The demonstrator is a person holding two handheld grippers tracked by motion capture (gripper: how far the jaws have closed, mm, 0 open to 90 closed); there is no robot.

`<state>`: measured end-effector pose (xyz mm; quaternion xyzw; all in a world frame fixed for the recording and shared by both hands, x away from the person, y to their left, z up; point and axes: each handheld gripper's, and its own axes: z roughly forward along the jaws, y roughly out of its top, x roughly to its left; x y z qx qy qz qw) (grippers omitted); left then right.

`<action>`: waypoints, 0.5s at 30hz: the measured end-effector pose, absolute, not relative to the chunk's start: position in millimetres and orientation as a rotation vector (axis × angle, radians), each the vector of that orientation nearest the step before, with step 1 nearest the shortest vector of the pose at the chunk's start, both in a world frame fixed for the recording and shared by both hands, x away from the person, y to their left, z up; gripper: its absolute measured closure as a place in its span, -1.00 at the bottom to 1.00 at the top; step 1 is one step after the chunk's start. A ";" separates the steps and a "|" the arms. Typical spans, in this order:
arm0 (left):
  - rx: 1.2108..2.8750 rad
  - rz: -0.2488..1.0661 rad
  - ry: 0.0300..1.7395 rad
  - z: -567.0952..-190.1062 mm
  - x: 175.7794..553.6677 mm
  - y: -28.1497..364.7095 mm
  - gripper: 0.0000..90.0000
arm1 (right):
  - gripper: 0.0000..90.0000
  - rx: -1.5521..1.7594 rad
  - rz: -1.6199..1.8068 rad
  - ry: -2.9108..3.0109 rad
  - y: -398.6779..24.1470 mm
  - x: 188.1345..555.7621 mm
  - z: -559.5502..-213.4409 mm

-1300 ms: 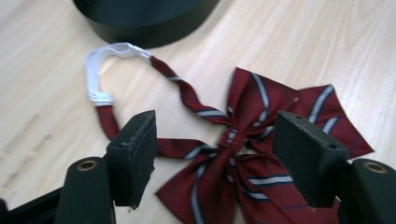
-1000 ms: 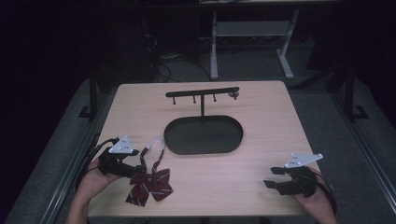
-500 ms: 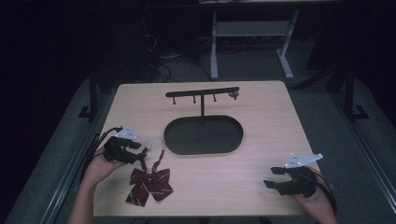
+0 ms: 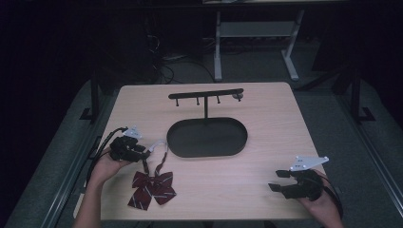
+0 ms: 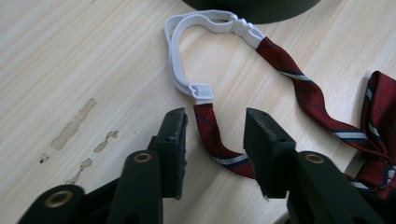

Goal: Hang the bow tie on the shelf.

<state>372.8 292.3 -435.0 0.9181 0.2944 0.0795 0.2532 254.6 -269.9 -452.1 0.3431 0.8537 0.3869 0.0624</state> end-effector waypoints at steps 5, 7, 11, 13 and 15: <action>2.509 0.197 0.802 -438.9 376.4 291.5 0.40 | -0.17 1.035 1.171 2.579 -269.8 254.5 -452.0; 2.530 0.187 0.802 -441.6 378.1 290.1 0.45 | -0.17 1.036 1.171 2.580 -270.1 254.5 -452.0; 2.549 0.196 0.787 -444.6 378.6 287.4 0.64 | -0.17 1.034 1.173 2.577 -270.4 254.2 -451.8; 2.554 0.201 0.774 -444.6 378.6 286.2 0.81 | -0.17 1.021 1.174 2.576 -271.2 254.5 -452.2; 2.560 0.193 0.765 -444.5 378.5 284.6 0.91 | -0.17 1.020 1.176 2.575 -271.4 254.6 -452.3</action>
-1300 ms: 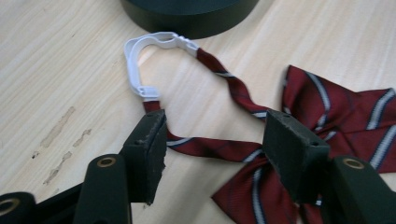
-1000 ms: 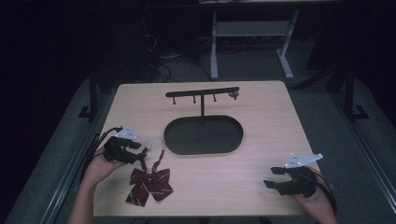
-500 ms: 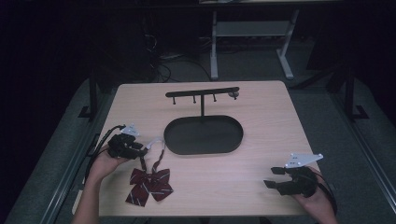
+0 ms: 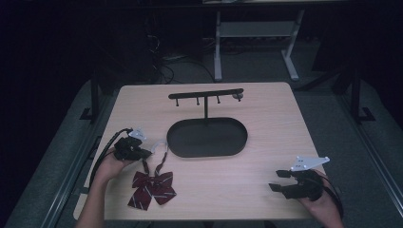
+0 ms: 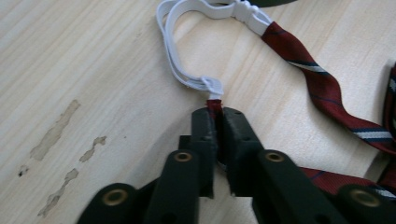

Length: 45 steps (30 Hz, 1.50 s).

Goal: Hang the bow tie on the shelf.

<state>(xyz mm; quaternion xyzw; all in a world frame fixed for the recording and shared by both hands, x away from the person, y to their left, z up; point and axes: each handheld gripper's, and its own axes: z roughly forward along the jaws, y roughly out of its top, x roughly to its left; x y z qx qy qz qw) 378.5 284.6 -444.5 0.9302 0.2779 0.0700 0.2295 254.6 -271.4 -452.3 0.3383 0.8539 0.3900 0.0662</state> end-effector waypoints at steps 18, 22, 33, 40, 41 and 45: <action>2.590 0.189 0.616 -407.5 357.5 282.1 0.97 | -0.17 1.030 1.173 2.572 -271.5 253.4 -451.8; 2.595 0.197 0.576 -396.0 352.6 277.6 0.97 | -0.17 1.028 1.172 2.571 -271.8 253.4 -451.9; 2.613 0.211 0.461 -363.2 341.2 264.5 0.97 | -0.17 1.045 1.170 2.571 -271.6 252.6 -451.6; 2.632 0.229 0.404 -348.0 335.7 258.8 0.97 | -0.17 1.048 1.170 2.570 -271.6 252.4 -451.5; 2.636 0.234 0.398 -346.0 334.9 258.0 0.97 | -0.17 1.048 1.170 2.570 -271.7 252.4 -451.5; 2.635 0.238 0.367 -337.5 331.7 254.6 0.97 | -0.17 1.042 1.170 2.570 -272.0 252.6 -451.7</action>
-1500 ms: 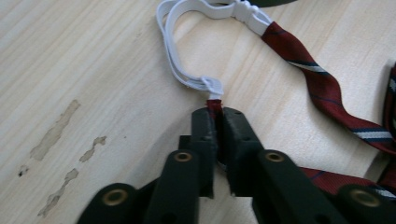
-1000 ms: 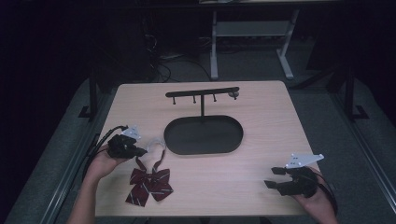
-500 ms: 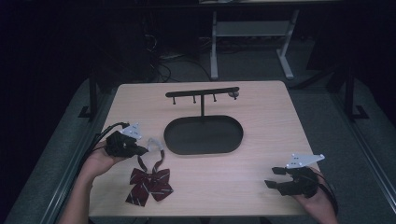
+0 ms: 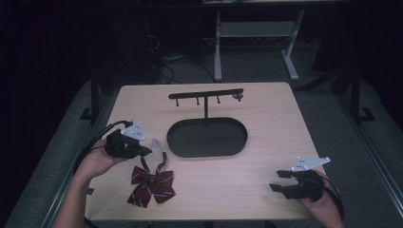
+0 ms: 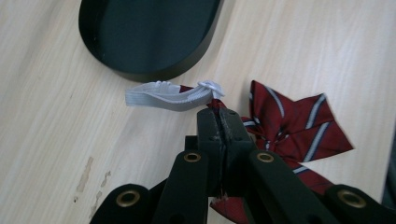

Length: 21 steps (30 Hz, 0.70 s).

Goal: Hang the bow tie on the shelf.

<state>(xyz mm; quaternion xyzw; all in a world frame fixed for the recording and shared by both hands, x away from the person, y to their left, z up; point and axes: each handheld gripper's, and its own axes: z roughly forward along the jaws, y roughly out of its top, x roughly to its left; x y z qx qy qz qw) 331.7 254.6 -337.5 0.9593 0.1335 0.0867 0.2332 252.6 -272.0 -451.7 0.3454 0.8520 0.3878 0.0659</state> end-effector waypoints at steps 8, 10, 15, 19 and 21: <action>2.643 0.246 0.331 -321.5 329.4 249.4 0.97 | -0.17 1.050 1.169 2.569 -272.1 252.3 -451.3; 2.637 0.251 0.326 -318.6 329.5 248.6 0.97 | -0.17 1.049 1.169 2.569 -272.1 252.3 -451.4; 2.628 0.254 0.314 -312.1 329.7 245.8 0.97 | -0.17 1.043 1.170 2.568 -272.0 252.6 -451.7; 2.625 0.263 0.296 -304.4 330.2 241.9 0.97 | -0.17 1.048 1.170 2.568 -272.2 252.6 -451.5; 2.626 0.268 0.287 -300.7 330.6 239.9 0.97 | -0.17 1.041 1.171 2.566 -272.9 253.1 -451.9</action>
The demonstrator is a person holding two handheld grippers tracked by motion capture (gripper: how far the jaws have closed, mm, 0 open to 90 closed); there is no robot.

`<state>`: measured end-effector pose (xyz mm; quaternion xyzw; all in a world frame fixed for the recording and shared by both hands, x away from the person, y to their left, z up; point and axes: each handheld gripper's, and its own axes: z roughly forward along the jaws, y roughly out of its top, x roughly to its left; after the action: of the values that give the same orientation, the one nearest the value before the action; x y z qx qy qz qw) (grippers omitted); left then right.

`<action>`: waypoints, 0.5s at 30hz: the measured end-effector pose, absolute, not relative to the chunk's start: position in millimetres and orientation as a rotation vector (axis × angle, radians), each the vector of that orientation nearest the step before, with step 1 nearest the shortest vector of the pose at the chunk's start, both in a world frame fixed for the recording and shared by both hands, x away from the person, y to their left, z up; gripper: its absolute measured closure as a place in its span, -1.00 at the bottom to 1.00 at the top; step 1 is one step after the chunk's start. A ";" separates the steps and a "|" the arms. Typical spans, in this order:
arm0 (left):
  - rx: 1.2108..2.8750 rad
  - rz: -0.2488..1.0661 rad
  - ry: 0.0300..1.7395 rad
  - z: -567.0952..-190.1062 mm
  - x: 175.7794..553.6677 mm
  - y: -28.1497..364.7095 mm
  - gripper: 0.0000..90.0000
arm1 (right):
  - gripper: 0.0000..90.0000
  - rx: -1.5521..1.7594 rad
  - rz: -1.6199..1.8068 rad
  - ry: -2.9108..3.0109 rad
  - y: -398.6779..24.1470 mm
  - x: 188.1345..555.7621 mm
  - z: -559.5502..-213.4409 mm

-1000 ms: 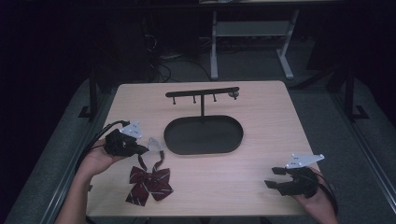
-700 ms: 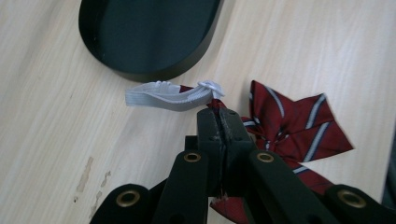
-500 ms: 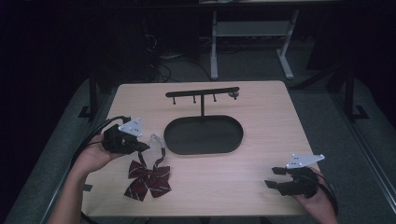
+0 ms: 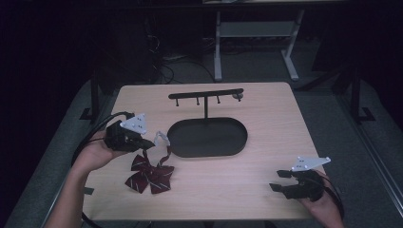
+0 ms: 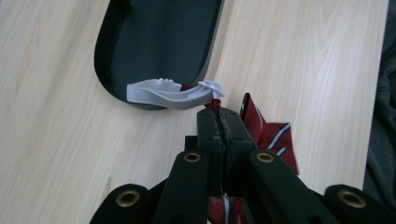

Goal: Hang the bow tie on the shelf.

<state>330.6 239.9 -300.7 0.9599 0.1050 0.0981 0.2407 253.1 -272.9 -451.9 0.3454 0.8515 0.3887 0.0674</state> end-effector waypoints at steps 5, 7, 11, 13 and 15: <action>2.628 0.272 0.273 -291.5 334.1 236.6 0.97 | -0.17 1.042 1.180 2.562 -274.1 254.0 -452.8; 2.627 0.272 0.270 -288.8 335.8 235.3 0.97 | -0.17 1.057 1.179 2.563 -275.7 254.1 -453.0; 2.625 0.270 0.263 -283.6 339.3 232.0 0.97 | -0.17 1.058 1.184 2.562 -276.8 255.3 -453.7; 2.625 0.271 0.253 -280.6 341.2 229.9 0.97 | -0.17 1.060 1.185 2.562 -276.9 255.4 -453.7; 2.621 0.268 0.245 -276.3 343.7 226.7 0.97 | -0.17 1.058 1.188 2.561 -278.0 256.2 -454.4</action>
<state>343.7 226.7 -276.3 0.9602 0.0898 0.0980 0.2455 256.2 -278.0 -454.4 0.3502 0.8478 0.3932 0.0633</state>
